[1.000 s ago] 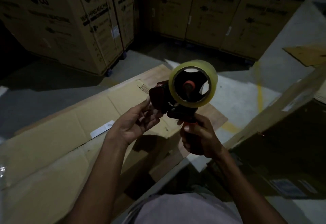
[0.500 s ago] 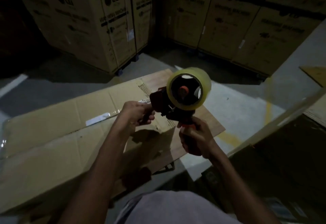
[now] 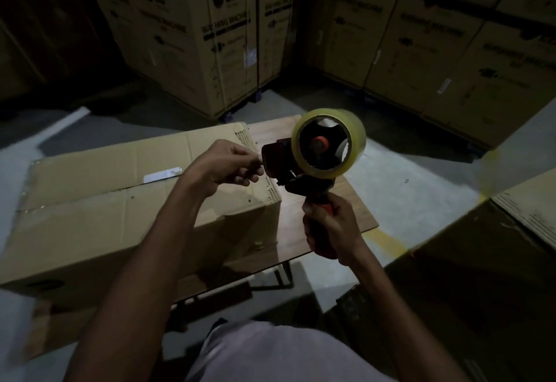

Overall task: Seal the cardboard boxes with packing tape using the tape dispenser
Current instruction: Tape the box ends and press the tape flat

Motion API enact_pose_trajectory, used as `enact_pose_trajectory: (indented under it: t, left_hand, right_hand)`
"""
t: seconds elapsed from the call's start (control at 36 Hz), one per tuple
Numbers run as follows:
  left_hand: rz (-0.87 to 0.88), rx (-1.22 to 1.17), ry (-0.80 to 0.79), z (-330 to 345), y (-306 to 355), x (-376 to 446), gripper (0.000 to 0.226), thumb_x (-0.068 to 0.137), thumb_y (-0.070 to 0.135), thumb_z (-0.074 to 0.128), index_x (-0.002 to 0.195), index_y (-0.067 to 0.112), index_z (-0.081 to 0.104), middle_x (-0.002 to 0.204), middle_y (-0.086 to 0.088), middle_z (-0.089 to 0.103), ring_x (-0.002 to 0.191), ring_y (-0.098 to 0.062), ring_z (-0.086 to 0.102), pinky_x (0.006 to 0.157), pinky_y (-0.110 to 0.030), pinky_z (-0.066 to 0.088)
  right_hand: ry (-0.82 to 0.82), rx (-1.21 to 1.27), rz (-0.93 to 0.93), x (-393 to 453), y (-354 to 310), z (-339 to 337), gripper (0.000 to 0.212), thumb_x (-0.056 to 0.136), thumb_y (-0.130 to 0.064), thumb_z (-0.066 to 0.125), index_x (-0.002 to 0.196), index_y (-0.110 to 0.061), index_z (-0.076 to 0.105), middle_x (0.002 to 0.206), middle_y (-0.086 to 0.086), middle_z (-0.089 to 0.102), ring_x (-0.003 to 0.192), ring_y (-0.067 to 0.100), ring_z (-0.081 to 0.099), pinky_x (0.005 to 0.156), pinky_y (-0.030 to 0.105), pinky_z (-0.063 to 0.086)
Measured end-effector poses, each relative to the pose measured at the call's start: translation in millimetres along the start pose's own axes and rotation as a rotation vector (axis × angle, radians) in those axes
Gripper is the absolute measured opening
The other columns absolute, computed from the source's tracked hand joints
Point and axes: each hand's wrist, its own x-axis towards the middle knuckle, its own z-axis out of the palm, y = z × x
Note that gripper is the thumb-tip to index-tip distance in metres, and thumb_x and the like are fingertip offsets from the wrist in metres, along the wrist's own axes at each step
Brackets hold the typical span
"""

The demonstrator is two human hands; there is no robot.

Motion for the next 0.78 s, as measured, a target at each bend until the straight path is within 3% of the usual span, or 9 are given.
enact_pose_trajectory:
  t: [0.22,0.39,0.53,0.69,0.78]
  left_hand:
    - [-0.054,-0.046,-0.090,-8.7,9.9,10.5,0.017,0.097,0.013,0.065,0.109,0.003,0.073,0.097,-0.018,0.077,0.078,-0.021,0.076,0.055,-0.025,0.058]
    - [-0.066,-0.055,-0.165,-22.2,24.3,24.6,0.020,0.094,0.013,0.070,0.112,0.007,0.073,0.102,-0.013,0.078,0.092,-0.025,0.077,0.056,-0.026,0.057]
    - [-0.029,0.020,-0.158,-36.2,38.3,39.8,0.023,0.096,0.031,0.068,0.103,0.010,0.075,0.092,-0.007,0.079,0.081,-0.019,0.076,0.060,-0.027,0.058]
    - [0.115,0.169,-0.032,-49.5,40.6,60.0,0.013,0.095,0.016,0.068,0.089,0.007,0.075,0.075,-0.008,0.076,0.058,-0.012,0.069,0.048,-0.020,0.048]
    - [0.160,0.215,-0.045,-56.7,39.8,67.3,0.015,0.096,0.013,0.066,0.086,0.006,0.075,0.070,-0.008,0.074,0.054,-0.011,0.065,0.048,-0.021,0.044]
  right_hand:
    - [0.017,0.033,-0.014,8.1,-3.3,3.2,0.016,0.094,-0.016,0.062,0.080,-0.023,0.067,0.060,0.017,0.061,0.042,0.036,0.053,0.044,0.038,0.048]
    - [0.061,0.029,-0.036,23.8,-11.8,14.0,0.009,0.093,-0.014,0.061,0.090,-0.005,0.061,0.061,0.010,0.060,0.047,0.037,0.051,0.050,0.044,0.046]
    - [0.095,0.012,-0.064,35.8,-18.3,29.9,0.005,0.093,-0.014,0.059,0.092,-0.010,0.060,0.065,0.006,0.061,0.053,0.037,0.053,0.052,0.041,0.048]
    - [0.142,0.017,-0.046,47.1,-21.0,57.1,0.011,0.093,-0.018,0.062,0.097,-0.007,0.060,0.068,0.013,0.061,0.053,0.036,0.053,0.048,0.040,0.049]
    - [0.196,-0.046,-0.058,52.8,-20.2,67.6,0.004,0.100,-0.005,0.062,0.096,-0.003,0.062,0.072,0.017,0.062,0.055,0.030,0.057,0.054,0.039,0.050]
